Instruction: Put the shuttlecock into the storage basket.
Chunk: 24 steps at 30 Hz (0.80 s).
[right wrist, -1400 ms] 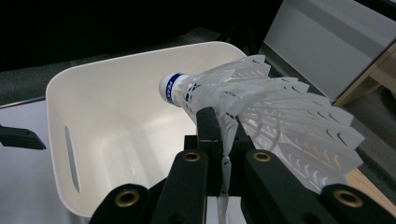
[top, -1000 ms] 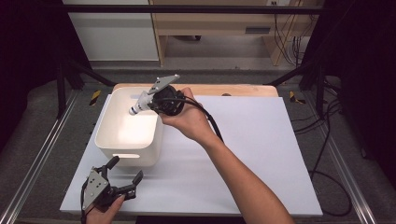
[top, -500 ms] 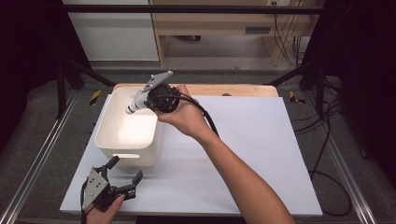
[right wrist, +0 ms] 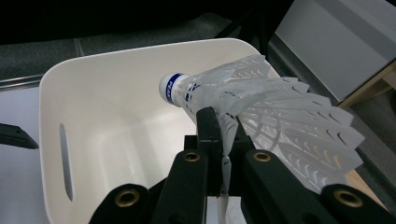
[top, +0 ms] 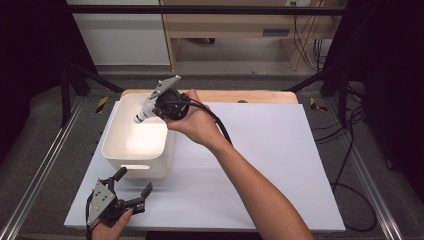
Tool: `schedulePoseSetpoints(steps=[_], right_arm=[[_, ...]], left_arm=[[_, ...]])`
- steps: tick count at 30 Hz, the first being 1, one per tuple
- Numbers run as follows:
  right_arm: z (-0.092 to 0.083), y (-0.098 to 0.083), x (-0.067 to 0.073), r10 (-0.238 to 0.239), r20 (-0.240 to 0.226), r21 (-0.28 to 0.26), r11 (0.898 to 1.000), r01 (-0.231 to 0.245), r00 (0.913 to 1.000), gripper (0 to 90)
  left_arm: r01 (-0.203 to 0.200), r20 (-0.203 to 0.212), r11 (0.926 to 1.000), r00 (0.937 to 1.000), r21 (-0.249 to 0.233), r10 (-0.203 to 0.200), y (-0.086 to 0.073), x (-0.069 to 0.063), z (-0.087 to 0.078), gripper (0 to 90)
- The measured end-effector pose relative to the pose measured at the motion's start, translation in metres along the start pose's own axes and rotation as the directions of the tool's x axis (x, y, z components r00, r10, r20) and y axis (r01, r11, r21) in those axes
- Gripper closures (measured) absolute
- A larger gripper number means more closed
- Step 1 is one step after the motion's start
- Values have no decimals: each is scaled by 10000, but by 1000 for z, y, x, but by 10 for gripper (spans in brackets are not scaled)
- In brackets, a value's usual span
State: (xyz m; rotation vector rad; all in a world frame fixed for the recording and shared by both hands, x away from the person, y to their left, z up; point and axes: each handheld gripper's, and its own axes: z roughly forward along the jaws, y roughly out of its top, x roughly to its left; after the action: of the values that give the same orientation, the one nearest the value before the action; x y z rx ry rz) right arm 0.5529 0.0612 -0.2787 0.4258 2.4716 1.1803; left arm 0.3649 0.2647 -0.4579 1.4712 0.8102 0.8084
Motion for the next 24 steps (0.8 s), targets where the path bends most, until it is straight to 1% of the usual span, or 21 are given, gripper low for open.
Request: schedulePoseSetpoints(steps=[13,24], right_arm=[[6,-1,0,-76,-92,128,9999,77,9999,893],[18,-5,-5,-62,-23,476,9988,63,10000,892]], left_arm=[[-23,-17,10000,10000,26,23,0,-1,0,34],[-16,-12,10000,10000,26,16,0,-1,0,35]])
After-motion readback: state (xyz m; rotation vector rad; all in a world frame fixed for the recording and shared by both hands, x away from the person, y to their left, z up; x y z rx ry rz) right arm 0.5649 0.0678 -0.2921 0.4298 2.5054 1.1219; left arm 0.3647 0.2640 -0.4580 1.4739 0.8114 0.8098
